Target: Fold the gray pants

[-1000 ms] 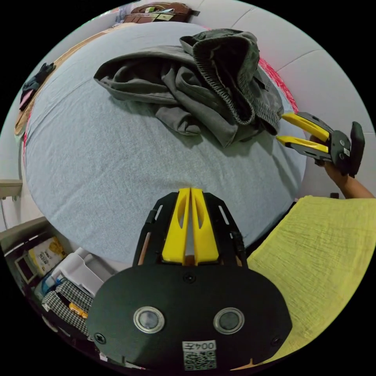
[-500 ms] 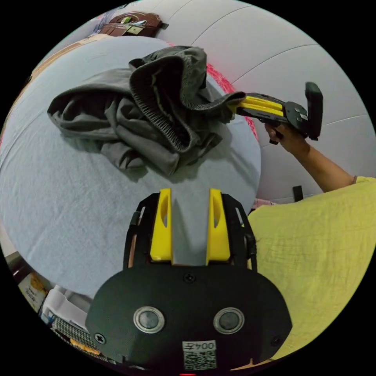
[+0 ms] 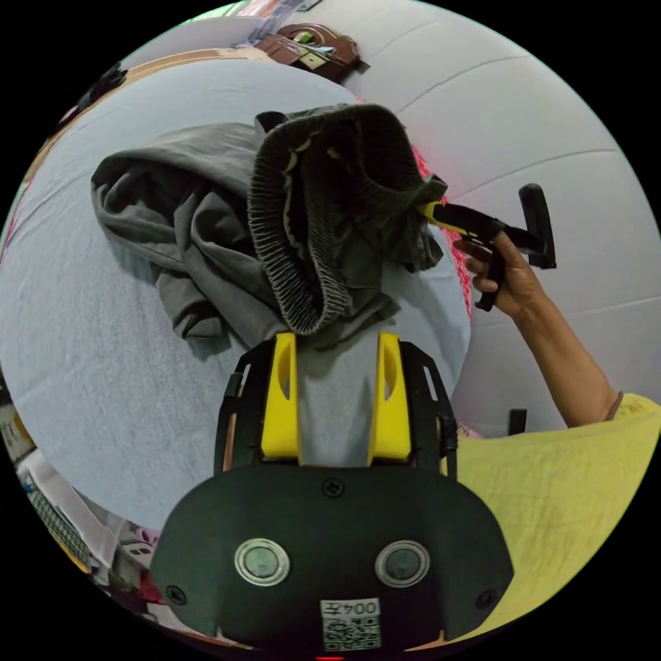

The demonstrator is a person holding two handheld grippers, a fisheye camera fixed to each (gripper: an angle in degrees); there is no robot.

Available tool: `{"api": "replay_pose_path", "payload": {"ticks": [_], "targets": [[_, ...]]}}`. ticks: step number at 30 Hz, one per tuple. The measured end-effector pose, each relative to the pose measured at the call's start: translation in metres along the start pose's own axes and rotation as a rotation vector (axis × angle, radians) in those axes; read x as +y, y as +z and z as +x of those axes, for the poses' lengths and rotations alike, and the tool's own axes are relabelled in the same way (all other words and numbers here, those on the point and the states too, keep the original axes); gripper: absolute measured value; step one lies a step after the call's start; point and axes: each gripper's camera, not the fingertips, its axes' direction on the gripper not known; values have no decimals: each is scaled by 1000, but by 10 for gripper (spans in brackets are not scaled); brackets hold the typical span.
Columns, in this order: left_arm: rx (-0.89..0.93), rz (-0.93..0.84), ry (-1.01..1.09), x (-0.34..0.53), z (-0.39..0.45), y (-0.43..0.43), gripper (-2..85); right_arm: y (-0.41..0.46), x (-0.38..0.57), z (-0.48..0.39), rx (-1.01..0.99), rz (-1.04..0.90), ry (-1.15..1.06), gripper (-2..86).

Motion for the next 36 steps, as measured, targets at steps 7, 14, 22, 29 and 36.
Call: {"api": "replay_pose_path", "payload": {"ticks": [7,14,22,29,36], "targets": [[-103,91,-57,-9,17,5,122,-7,-18,79,-121,12,109,44],[-288,62,-34,-42,42,24,79,-29,-18,105,-129,-79,42,63],[-280,47,-66,-59,40,39,71,3,61,131,125,-425,-53,35],[-275,30,-76,-70,37,49,71,40,61,122,292,-510,-162,-6],[-269,19,-78,-80,34,59,72,64,42,116,292,-558,-238,-8]]}}
